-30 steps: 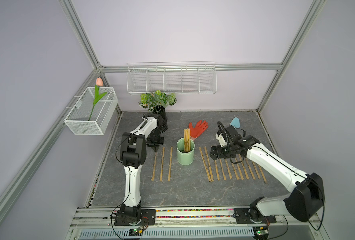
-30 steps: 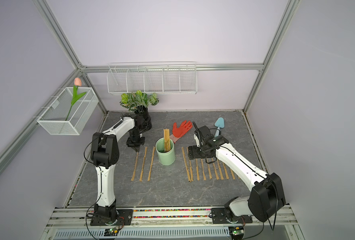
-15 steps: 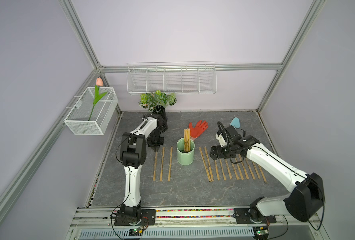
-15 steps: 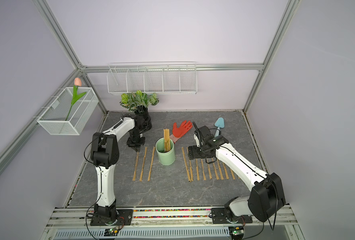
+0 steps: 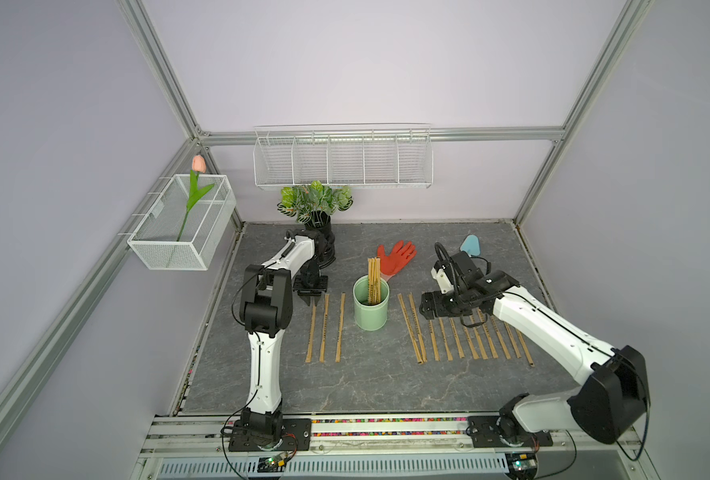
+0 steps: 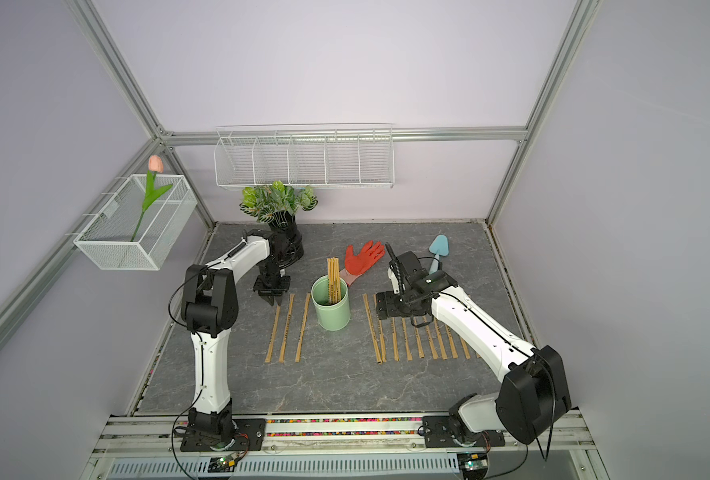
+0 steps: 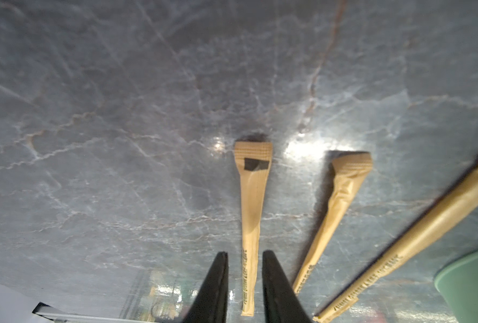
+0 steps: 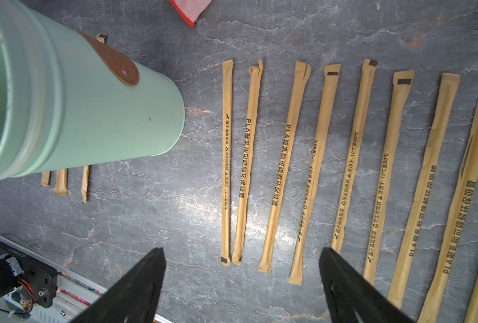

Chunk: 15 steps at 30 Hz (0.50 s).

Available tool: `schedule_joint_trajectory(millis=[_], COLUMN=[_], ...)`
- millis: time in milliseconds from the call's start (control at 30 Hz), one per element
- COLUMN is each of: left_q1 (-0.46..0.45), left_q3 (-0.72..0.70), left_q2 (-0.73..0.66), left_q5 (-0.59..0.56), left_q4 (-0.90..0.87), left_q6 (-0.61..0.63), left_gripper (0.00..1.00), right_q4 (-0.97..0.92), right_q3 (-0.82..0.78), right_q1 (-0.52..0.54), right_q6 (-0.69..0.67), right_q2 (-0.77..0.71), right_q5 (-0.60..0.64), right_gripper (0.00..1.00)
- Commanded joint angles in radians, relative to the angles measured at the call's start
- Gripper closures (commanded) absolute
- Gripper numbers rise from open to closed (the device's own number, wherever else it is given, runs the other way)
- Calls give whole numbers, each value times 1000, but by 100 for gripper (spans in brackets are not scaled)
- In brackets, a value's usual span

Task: Take the straws out of the storage container
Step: Place the straw at the center of the board.

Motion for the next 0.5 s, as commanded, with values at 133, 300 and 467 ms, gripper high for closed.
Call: schedule_joint_trajectory(millis=[133, 300, 467], left_q1=[5, -25, -94], left_q3=[-1, -18, -132], left_q2=[-145, -355, -565], left_q5=[17, 88, 255], left_q4=[9, 90, 293], left_q6=[-26, -54, -82], left_gripper=[75, 75, 75], right_q4=[-7, 13, 19], right_q3=[-6, -17, -10], right_q1=[-5, -7, -15], right_q6=[-3, 13, 22], right_q2=[-19, -61, -91], right_q5=[-4, 29, 41], right_gripper=[11, 11, 11])
